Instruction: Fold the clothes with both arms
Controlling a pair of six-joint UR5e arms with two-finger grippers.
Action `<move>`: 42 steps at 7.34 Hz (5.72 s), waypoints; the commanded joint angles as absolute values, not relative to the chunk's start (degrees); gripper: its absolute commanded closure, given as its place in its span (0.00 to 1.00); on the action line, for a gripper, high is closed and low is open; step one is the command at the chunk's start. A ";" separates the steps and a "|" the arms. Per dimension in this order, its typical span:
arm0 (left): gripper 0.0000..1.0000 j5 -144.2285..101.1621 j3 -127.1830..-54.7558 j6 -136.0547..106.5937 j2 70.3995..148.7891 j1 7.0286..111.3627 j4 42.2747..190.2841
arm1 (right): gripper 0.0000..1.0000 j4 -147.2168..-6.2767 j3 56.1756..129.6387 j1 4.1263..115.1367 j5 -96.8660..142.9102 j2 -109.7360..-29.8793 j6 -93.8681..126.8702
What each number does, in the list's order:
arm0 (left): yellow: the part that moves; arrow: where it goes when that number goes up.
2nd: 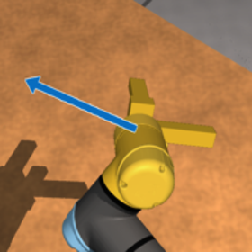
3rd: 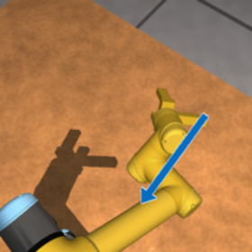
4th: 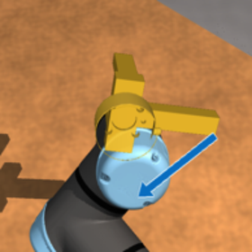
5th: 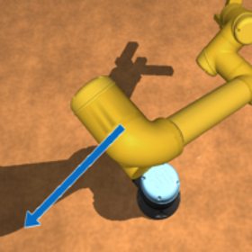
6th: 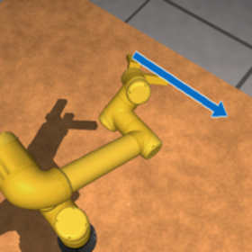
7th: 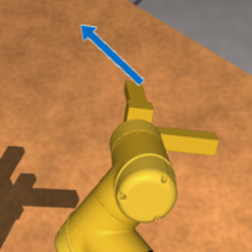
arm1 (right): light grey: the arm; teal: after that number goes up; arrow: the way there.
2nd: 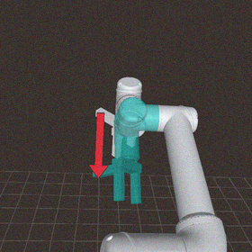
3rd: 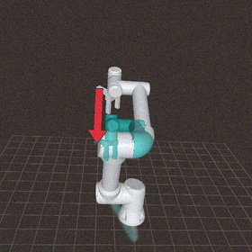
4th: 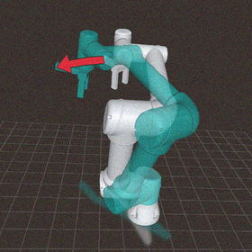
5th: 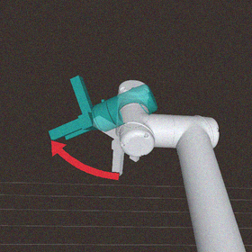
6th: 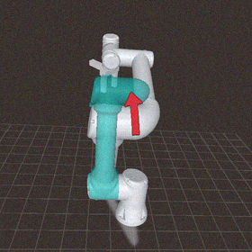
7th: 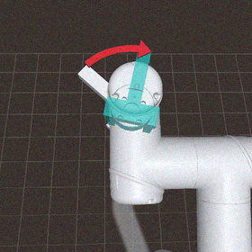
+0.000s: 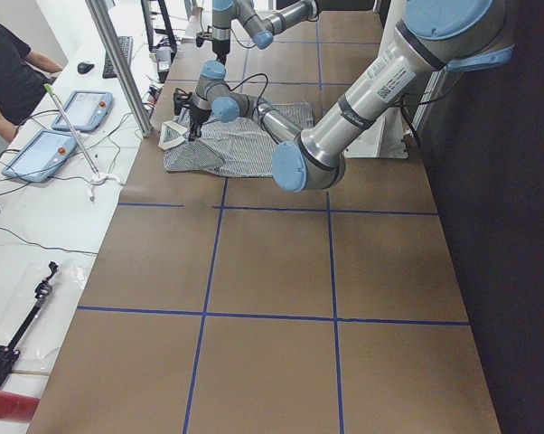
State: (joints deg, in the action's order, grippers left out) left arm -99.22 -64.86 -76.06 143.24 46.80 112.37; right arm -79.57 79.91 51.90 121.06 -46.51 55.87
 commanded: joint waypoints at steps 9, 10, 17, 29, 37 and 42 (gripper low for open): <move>0.00 -105.70 -77.08 -75.88 130.05 45.87 118.02 | 0.00 -79.98 94.18 47.74 119.81 -58.07 62.80; 0.00 -106.86 -84.91 -69.59 126.42 46.23 112.90 | 0.00 -79.72 99.70 43.90 116.66 -62.97 65.02; 0.00 -109.87 -105.91 -68.38 109.07 46.23 113.73 | 0.00 -79.45 112.41 16.44 95.63 -75.84 85.16; 0.00 -109.95 -105.73 -69.61 109.78 46.05 113.82 | 1.00 -80.33 113.11 16.44 95.98 -76.99 85.08; 0.03 -94.31 -114.65 -106.34 104.97 16.27 97.69 | 1.00 -80.33 119.71 16.87 96.06 -76.55 85.08; 0.03 -92.99 -112.85 -106.44 105.12 16.17 97.56 | 1.00 -80.33 119.53 17.05 95.98 -76.11 85.08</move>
